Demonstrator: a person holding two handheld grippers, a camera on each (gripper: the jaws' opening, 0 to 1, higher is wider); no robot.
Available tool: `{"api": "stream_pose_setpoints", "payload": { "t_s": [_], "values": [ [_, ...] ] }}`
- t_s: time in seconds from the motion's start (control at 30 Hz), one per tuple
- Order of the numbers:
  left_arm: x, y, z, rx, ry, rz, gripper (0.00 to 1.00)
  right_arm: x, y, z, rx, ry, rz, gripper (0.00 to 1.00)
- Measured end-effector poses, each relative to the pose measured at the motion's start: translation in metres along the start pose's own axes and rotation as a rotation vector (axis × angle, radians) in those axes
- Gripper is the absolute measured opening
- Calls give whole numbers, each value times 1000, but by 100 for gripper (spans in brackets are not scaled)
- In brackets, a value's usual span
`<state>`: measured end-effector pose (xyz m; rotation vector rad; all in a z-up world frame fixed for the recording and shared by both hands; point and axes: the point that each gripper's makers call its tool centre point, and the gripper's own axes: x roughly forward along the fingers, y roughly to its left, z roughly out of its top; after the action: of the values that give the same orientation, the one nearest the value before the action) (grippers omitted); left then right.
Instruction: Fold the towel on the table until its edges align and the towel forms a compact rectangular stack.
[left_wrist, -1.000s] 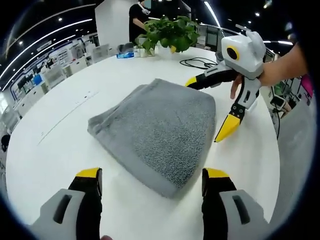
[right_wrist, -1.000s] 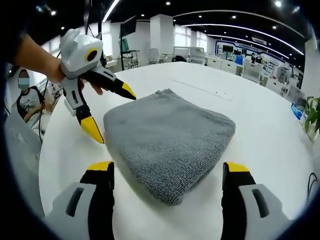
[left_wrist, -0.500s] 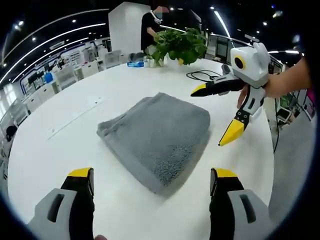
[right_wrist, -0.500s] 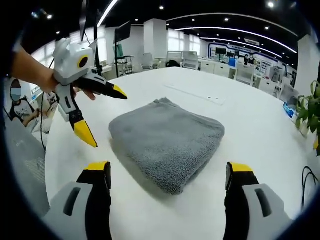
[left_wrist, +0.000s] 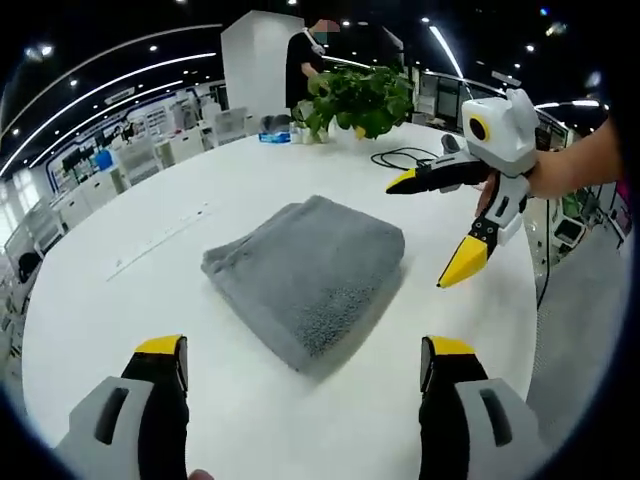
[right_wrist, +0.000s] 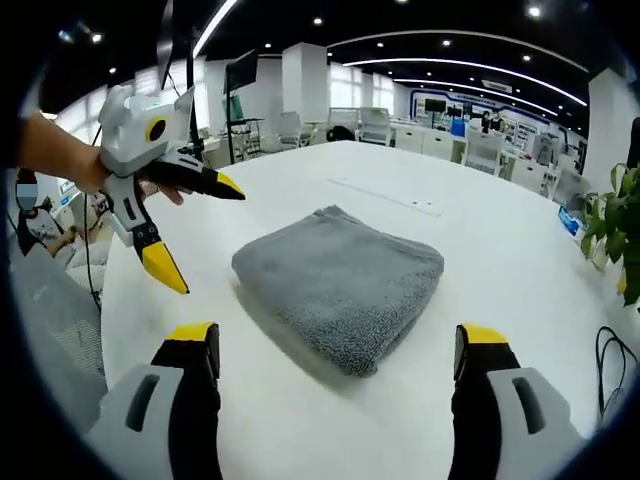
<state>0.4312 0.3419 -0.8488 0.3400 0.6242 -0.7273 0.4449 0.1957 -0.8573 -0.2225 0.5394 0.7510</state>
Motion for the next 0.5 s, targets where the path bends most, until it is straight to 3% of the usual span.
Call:
{"api": "stream_pose_setpoints", "payload": {
  "t_s": [0.37, 0.5],
  "values": [
    [-21, -11, 3, -2, -26, 15, 99, -15, 4, 0, -2, -15, -4, 99],
    [-30, -15, 4, -10, -33, 25, 99, -26, 16, 5, -1, -25, -4, 99]
  ]
}}
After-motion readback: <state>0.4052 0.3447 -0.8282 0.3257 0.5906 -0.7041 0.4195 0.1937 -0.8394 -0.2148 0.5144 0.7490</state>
